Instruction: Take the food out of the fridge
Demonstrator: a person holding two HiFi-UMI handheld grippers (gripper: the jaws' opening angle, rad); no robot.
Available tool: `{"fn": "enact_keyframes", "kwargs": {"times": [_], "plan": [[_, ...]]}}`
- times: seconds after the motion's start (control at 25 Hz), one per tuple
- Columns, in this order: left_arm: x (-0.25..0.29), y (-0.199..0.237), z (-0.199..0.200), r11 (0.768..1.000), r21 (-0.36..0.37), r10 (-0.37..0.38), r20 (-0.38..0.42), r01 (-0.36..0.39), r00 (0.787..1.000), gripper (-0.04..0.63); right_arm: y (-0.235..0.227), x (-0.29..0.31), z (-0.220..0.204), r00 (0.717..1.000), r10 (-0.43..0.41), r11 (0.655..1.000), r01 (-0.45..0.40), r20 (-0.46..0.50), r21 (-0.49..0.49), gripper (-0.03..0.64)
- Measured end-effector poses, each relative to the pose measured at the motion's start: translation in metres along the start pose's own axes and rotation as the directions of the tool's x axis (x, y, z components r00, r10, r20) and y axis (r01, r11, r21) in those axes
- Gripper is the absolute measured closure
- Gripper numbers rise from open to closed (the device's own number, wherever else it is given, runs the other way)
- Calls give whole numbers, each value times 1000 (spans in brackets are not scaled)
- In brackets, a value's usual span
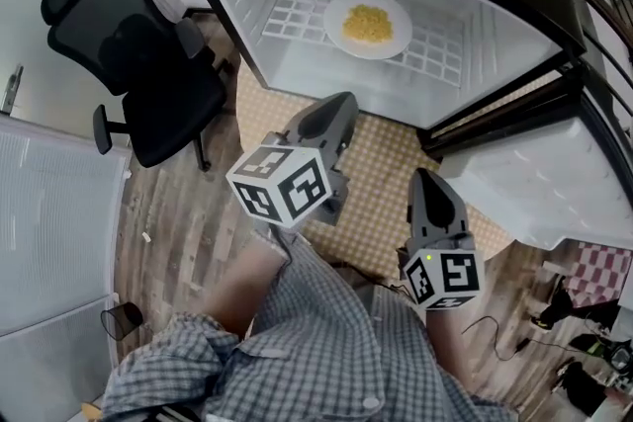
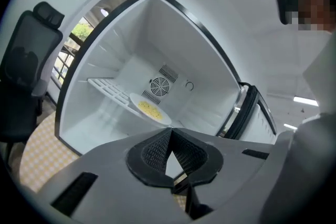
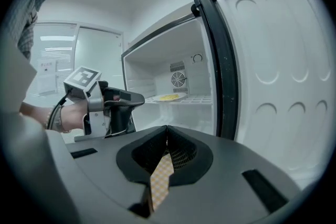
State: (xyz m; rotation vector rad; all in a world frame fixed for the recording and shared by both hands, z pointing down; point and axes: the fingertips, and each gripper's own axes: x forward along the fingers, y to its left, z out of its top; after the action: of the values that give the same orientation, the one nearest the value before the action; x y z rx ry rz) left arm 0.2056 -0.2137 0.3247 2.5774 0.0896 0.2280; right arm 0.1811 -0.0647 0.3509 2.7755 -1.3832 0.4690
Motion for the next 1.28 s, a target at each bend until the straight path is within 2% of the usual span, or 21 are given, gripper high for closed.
{"fn": "enact_keyframes", "kwargs": {"times": [0.12, 0.28, 0.48, 0.64, 0.76, 0.96, 1.28], "plan": [[16, 10, 3, 994, -110, -10, 3, 10, 1000, 589, 0, -1, 0, 1000, -21, 1000, 21, 1, -1, 607], [35, 24, 6, 965, -260, -20, 23, 25, 1000, 589, -3, -3, -4, 999, -51, 999, 52, -5, 6, 607], [50, 43, 8, 893, -450, -4, 66, 34, 998, 586, -4, -4, -4, 997, -75, 997, 75, -8, 4, 607], [60, 49, 10, 837, -544, 1, 103, 56, 995, 515, -7, -5, -5, 997, -82, 997, 82, -9, 2, 607], [66, 52, 9, 802, -594, 15, 118, 58, 993, 491, -9, -7, -4, 996, -86, 996, 86, -10, 6, 607], [77, 53, 12, 787, -615, 31, 126, 54, 992, 489, -12, -9, -7, 996, -90, 996, 90, -18, 7, 607], [79, 56, 11, 746, -664, 55, 137, 50, 989, 492, -12, -12, -7, 997, -80, 997, 80, -14, 8, 607]]}}
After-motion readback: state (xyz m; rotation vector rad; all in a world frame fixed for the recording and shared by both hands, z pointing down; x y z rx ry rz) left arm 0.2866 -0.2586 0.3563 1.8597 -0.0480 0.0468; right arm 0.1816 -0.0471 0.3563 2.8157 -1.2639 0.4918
